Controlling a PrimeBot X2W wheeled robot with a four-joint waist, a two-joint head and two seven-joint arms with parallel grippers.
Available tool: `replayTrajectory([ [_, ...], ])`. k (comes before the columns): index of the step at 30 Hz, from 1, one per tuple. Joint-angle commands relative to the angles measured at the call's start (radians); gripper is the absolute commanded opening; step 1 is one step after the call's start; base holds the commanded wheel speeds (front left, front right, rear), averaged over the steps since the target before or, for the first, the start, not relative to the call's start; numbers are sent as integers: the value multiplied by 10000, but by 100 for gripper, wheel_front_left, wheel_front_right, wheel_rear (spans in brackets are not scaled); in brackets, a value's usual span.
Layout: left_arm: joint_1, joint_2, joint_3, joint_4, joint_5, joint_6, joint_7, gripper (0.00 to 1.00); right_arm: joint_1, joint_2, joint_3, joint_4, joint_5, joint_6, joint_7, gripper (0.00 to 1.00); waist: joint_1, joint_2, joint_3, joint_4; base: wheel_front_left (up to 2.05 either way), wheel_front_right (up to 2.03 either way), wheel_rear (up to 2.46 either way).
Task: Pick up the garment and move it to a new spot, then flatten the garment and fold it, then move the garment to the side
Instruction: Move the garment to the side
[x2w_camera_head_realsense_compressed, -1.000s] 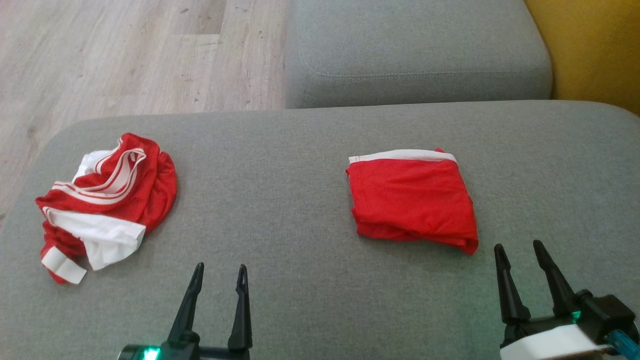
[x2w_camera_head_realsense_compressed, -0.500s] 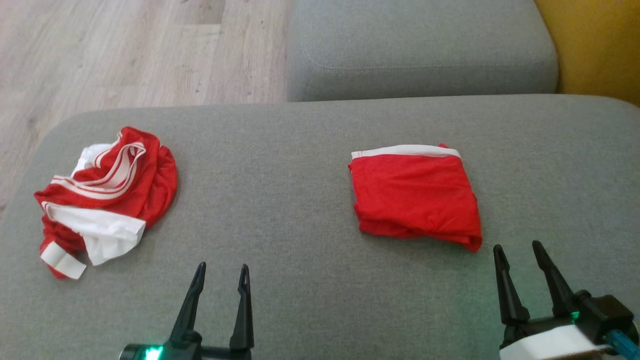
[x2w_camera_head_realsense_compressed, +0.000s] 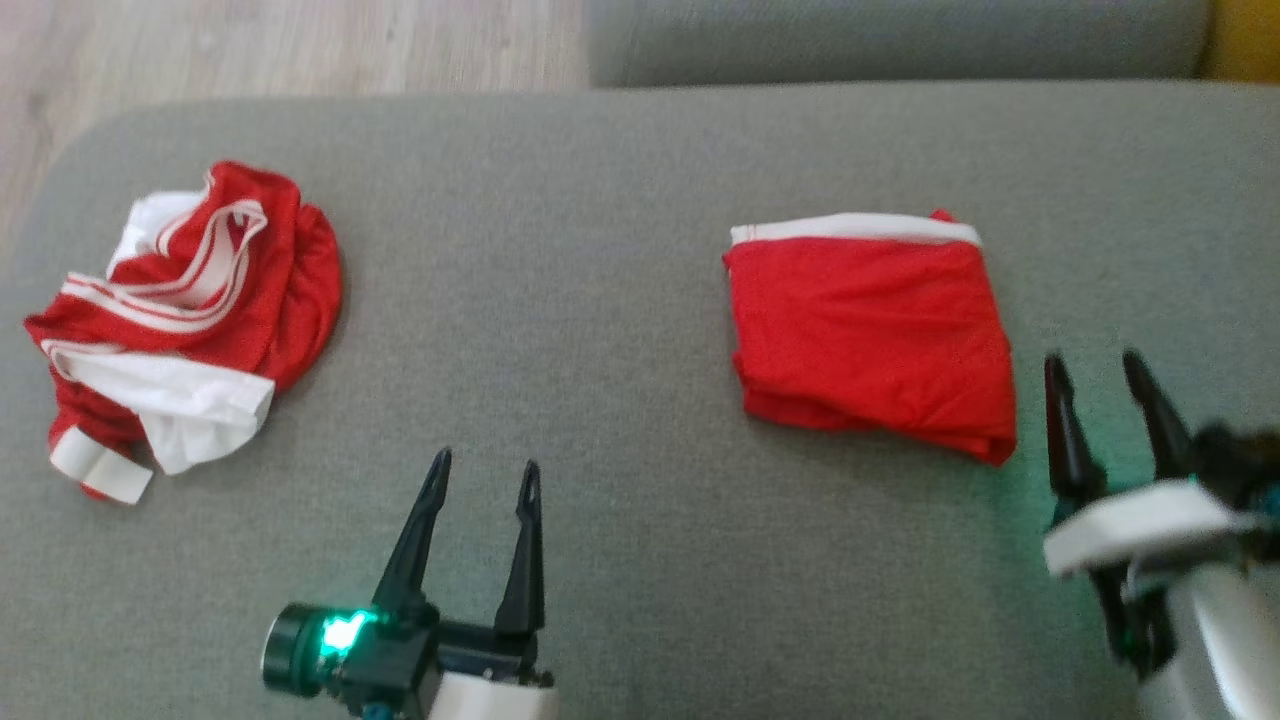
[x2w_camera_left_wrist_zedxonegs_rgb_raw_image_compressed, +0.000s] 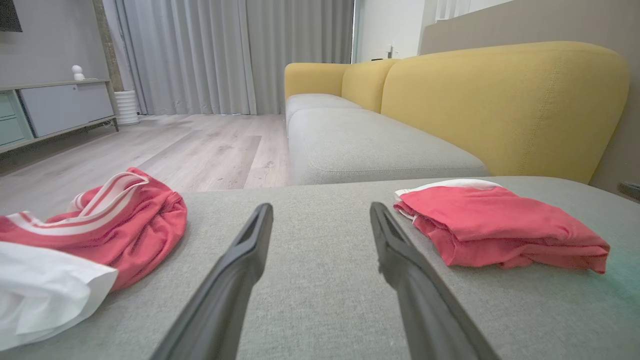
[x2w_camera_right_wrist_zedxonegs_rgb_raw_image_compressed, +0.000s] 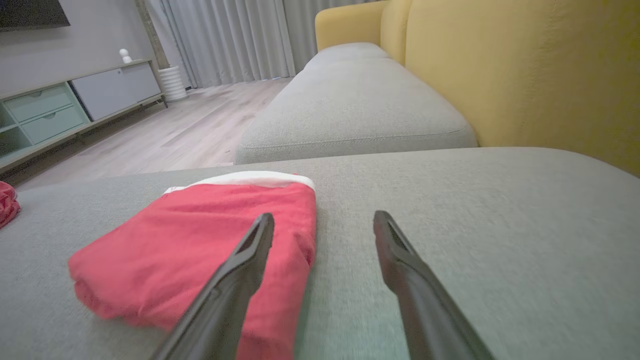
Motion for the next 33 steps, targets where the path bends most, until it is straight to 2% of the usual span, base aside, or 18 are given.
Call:
replayTrajectory([
  [1,-386,-18,202,-324,-21,54,-51,100,-469,-245,225,-189,72,39,87,100,-3,0,407,84,0,0,0],
  [10,-1137,-18,-133,-235,-81,212,-51,100,-2018,-862,1349,1535,1288,39,2382,100,-3,0,1036,283,0,0,0],
  [11,-1182,-18,-152,-230,-83,231,-51,100,-2052,-909,1558,1669,1495,39,2591,87,-3,0,1067,295,0,0,0],
  [12,-1217,-18,-173,-227,-90,249,-51,100,-2064,-956,1778,1744,1731,39,2751,40,-3,0,1100,307,0,0,0],
  [13,-1248,-18,-191,-229,-97,269,-51,100,-2071,-1010,1974,1747,1993,39,2820,0,-3,0,1137,311,0,0,0],
  [16,-1303,-18,-182,-296,-135,362,-51,100,-2143,-1313,2245,1541,2610,39,2551,0,-3,0,1302,187,0,0,0],
  [23,-1631,-18,-109,-519,47,411,-51,100,-2761,-2747,2391,1240,2407,39,2341,0,-3,0,2070,-692,0,0,0],
  [30,-2403,21,-13,-660,443,115,-51,100,-3563,-4685,2316,1016,2681,39,2712,0,-3,0,3269,-1650,0,0,0],
  [33,-2771,73,1,-654,592,-20,-51,100,-3984,-5175,1985,1225,2708,39,2636,0,-3,0,3730,-1943,0,0,0],
])
